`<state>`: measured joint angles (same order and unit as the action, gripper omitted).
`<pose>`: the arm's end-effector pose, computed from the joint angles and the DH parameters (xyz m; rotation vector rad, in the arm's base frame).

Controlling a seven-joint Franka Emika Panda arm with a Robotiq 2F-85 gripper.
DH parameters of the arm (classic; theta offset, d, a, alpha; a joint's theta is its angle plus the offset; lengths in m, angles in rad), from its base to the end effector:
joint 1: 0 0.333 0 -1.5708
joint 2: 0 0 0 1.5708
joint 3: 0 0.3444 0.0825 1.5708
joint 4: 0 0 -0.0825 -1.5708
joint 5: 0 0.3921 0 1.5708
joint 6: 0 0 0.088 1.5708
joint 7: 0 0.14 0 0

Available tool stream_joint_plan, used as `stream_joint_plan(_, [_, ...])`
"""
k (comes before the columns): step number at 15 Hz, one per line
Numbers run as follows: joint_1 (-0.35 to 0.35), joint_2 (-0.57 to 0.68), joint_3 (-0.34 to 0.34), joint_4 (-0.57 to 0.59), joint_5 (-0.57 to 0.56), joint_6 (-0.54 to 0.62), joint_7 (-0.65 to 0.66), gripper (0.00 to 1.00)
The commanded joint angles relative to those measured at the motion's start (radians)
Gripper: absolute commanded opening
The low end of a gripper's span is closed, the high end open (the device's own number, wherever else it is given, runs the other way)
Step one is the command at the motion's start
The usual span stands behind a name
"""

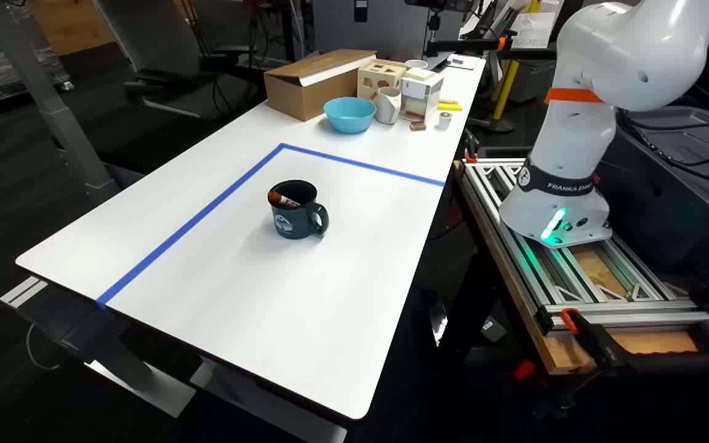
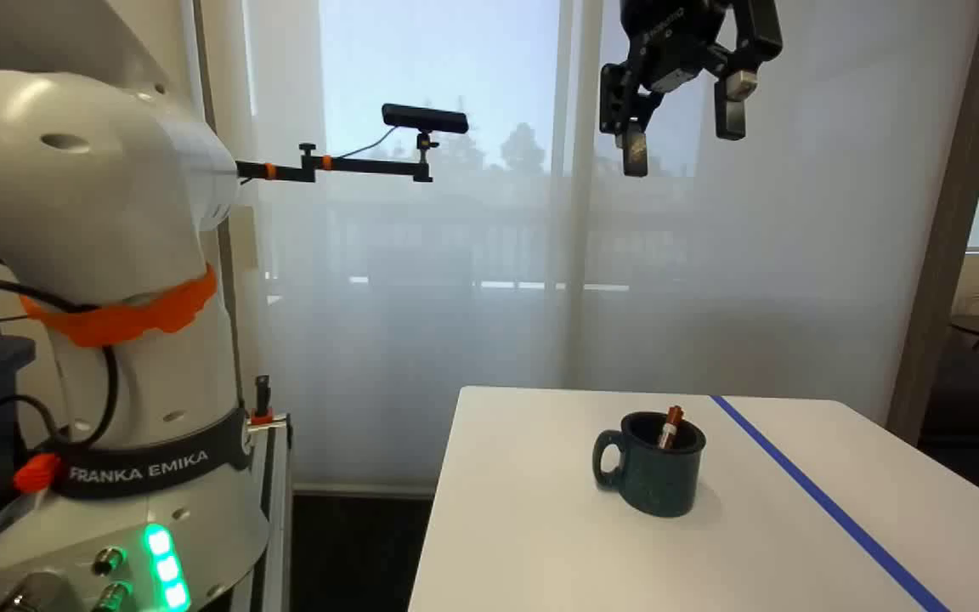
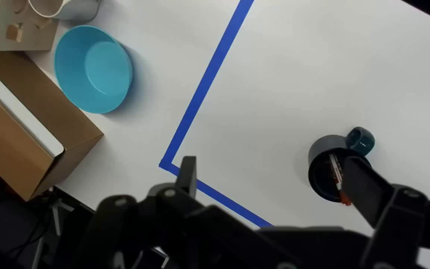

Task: Take the red marker out of the mug.

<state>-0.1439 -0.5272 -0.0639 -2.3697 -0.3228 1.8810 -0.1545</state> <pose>0.3772 -0.1165 0.5136 2.8612 0.0687 -0.0153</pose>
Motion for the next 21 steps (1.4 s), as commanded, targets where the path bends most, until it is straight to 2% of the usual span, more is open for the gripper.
stream_joint_plan(1, [0.017, 0.0, -0.014, 0.004, -0.007, -0.005, 0.006, 1.0])
stream_joint_plan(10, [0.022, 0.013, -0.016, 0.001, 0.008, 0.019, 0.019, 1.0])
stream_joint_plan(15, [0.046, 0.158, 0.015, -0.012, 0.068, 0.152, 0.181, 1.0])
stream_joint_plan(19, [0.074, 0.303, 0.037, 0.009, 0.125, 0.261, 0.254, 1.0])
stream_joint_plan(21, [0.091, 0.377, 0.035, 0.025, 0.18, 0.311, 0.234, 1.0])
